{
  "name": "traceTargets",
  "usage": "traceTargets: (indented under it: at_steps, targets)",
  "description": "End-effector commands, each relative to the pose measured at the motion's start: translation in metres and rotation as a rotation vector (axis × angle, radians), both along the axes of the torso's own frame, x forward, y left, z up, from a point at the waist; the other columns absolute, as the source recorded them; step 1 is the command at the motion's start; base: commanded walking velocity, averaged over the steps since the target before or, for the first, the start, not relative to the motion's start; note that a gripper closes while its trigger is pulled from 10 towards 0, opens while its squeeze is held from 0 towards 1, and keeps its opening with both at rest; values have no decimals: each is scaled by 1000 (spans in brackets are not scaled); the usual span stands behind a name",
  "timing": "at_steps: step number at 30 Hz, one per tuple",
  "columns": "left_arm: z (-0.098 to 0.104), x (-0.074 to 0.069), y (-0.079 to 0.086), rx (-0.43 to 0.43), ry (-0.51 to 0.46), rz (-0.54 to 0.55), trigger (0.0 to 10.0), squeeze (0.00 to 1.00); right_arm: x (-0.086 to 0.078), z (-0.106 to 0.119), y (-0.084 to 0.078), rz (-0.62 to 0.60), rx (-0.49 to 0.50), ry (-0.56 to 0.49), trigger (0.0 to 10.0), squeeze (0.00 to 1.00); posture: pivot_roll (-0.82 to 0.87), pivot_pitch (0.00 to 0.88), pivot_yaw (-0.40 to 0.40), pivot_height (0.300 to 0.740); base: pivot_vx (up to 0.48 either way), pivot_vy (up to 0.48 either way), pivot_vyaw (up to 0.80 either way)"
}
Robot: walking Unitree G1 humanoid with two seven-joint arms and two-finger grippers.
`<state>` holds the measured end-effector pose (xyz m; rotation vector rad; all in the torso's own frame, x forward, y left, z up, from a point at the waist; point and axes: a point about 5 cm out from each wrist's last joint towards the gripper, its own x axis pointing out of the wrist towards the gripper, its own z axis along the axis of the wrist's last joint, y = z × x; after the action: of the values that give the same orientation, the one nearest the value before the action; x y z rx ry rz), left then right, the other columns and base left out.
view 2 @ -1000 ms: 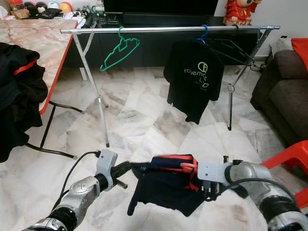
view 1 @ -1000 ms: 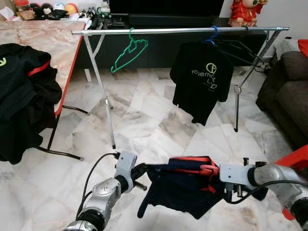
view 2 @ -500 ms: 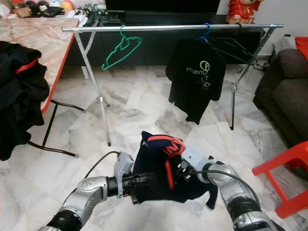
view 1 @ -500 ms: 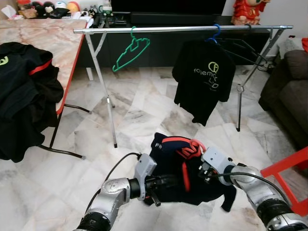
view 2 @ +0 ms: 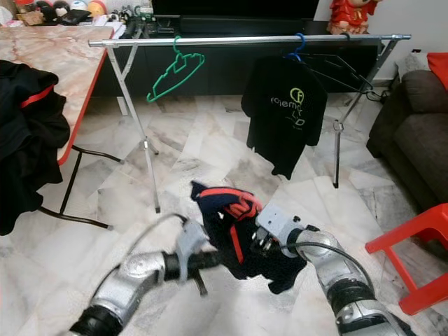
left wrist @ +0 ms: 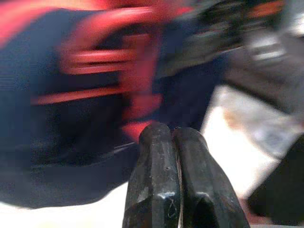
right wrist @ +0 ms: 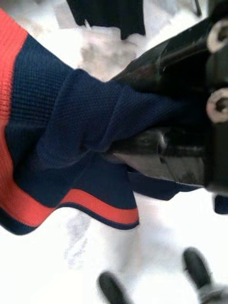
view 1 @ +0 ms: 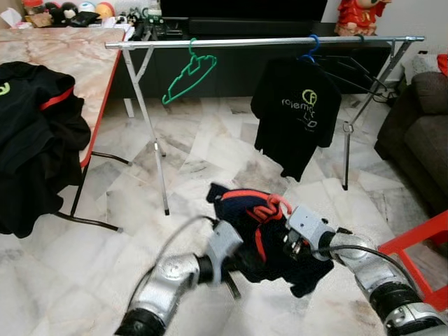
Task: Hang hanger
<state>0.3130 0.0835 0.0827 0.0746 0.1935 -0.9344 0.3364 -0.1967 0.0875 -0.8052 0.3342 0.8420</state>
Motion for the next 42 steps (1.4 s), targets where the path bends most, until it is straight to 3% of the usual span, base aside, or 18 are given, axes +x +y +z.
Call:
traceTargets:
  at_steps: [1,2,10,17,23,32,38,39,40,42]
  targets:
    - [6,4,10,-39,-2,39,10000,541,-9,0,5,161,-50,-15,0,0,-89,138,-61,740,0,0,0]
    - [13,5,20,-32,-17,8,10000,1000,-18,-5,2,248,-90,22,0,0,-88,136,-61,740,0,0,0]
    - [20,5,41,81,-21,-146,10000,1000,-29,-6,-3,368,-96,43,0,0,-84,122,-60,740,0,0,0]
    - [0,-10,45,233,65,-299,10000,1000,-35,-3,8,504,-79,48,0,0,-84,111,-60,740,0,0,0]
    - [0,-12,42,230,65,-343,10000,1000,-35,-2,9,526,-82,46,0,0,-83,105,-61,740,0,0,0]
    - [-5,-34,32,217,153,-543,10000,1000,-34,-1,11,537,-79,36,0,0,-84,109,-60,740,0,0,0]
    - [-5,-29,22,242,85,-496,10000,1000,-32,3,16,534,-48,13,0,0,-86,117,-59,740,0,0,0]
    - [-5,-25,17,248,51,-456,10000,847,-31,5,18,541,-33,4,0,0,-86,117,-59,740,0,0,0]
    - [-5,-25,17,248,51,-456,10000,847,-31,5,18,541,-33,4,0,0,-86,117,-59,740,0,0,0]
    - [-5,-23,12,236,36,-424,10000,373,-30,8,22,554,-22,-5,0,0,-88,121,-62,740,0,0,0]
